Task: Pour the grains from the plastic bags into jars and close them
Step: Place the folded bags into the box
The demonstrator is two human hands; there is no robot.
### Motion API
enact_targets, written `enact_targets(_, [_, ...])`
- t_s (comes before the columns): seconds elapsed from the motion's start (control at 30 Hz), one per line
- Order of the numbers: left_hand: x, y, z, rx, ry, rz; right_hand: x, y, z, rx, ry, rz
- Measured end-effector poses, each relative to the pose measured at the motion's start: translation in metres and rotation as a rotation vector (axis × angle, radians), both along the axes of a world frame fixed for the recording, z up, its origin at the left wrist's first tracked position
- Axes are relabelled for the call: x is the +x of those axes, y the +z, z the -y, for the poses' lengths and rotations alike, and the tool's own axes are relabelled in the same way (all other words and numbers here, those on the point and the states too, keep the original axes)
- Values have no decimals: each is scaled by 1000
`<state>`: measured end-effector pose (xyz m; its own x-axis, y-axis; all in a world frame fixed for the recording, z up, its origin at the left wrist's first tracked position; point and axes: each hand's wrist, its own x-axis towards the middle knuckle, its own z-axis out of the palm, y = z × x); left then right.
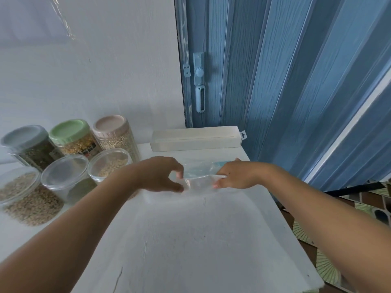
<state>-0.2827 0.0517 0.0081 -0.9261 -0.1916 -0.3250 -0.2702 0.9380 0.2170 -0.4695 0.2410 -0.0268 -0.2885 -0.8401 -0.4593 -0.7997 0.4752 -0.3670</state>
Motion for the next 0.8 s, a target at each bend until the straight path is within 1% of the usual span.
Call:
enact_targets(0.03, [-4, 0, 2, 25, 5, 31, -2, 2, 0, 14, -27, 37])
enact_targets(0.1, [-11, 1, 9, 144, 51, 86, -6, 4, 1, 15, -63, 104])
enact_targets(0.17, [-18, 1, 19, 239, 78, 146, -11, 6, 1, -31, -82, 131])
enact_targets(0.2, [-20, 1, 24, 259, 99, 160, -14, 8, 0, -69, -88, 127])
enact_targets(0.3, [-25, -2, 36, 361, 216, 187, -22, 15, -2, -208, -94, 24])
enact_targets(0.37, [-27, -2, 43, 439, 291, 172, -28, 14, -3, -321, -190, 70])
enact_targets(0.43, [-29, -6, 49, 456, 289, 151, -33, 6, -2, -397, -315, 152])
enact_targets(0.5, [-31, -11, 51, 368, 288, 107, -36, -5, -1, -392, -394, 204])
enact_targets(0.63, [-35, -22, 43, 76, 285, -57, -40, -24, -2, -382, -493, 347])
enact_targets(0.7, [-27, -28, 31, -154, 230, -216, -43, -29, -1, -399, -515, 343])
enact_targets(0.73, [-21, -34, 22, -262, 187, -332, -45, -31, 0, -403, -517, 337])
enact_targets(0.77, [-14, -40, 11, -310, 128, -462, -46, -32, 1, -400, -515, 332])
enact_targets(0.8, [-8, -46, 1, -317, 62, -567, -48, -33, 3, -395, -513, 330])
